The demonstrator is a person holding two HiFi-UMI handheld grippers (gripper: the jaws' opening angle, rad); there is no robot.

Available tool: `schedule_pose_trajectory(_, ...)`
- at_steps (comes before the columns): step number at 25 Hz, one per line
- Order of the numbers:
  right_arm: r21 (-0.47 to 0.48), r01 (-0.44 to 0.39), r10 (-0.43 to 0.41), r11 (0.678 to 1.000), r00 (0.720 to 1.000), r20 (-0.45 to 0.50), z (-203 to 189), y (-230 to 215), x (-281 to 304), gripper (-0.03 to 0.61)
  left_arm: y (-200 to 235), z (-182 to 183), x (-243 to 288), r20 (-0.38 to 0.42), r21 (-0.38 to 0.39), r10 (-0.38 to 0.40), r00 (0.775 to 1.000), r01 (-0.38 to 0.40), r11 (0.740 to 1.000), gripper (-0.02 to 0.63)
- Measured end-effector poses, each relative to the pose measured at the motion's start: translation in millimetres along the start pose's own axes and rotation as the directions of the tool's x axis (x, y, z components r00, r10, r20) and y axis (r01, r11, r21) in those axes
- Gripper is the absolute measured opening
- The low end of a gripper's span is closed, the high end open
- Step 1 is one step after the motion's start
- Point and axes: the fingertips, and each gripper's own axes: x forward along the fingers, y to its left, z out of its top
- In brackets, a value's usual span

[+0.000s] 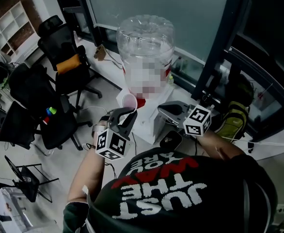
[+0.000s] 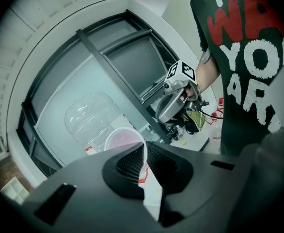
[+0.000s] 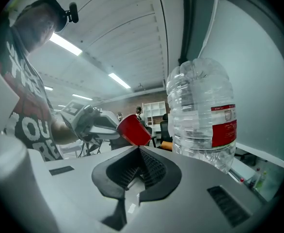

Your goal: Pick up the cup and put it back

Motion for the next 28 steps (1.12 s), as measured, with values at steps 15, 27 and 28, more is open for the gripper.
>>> schedule_pose_trajectory(15,0.029,-0.091,0.094,0.995,0.984,-0.149,-77,24,72,0.034,-85,-143,42,-0.075,-0.240,-0.139,0.987,0.118,0.964,0.025)
schedule_pose_trajectory(27,0.129,-0.233,0.251,0.964,0.958,-0.140,-383,33,204,0.034,-243,-402,163,-0.085,-0.286,-0.234,0.969,0.201,0.937,0.025)
schedule_pose_trajectory(28,0.130,-0.236,0.254,0.963,0.957,-0.138,-414,32,216,0.034,-258,-423,174,-0.074,-0.301,-0.242,0.967,0.210,0.930,0.025)
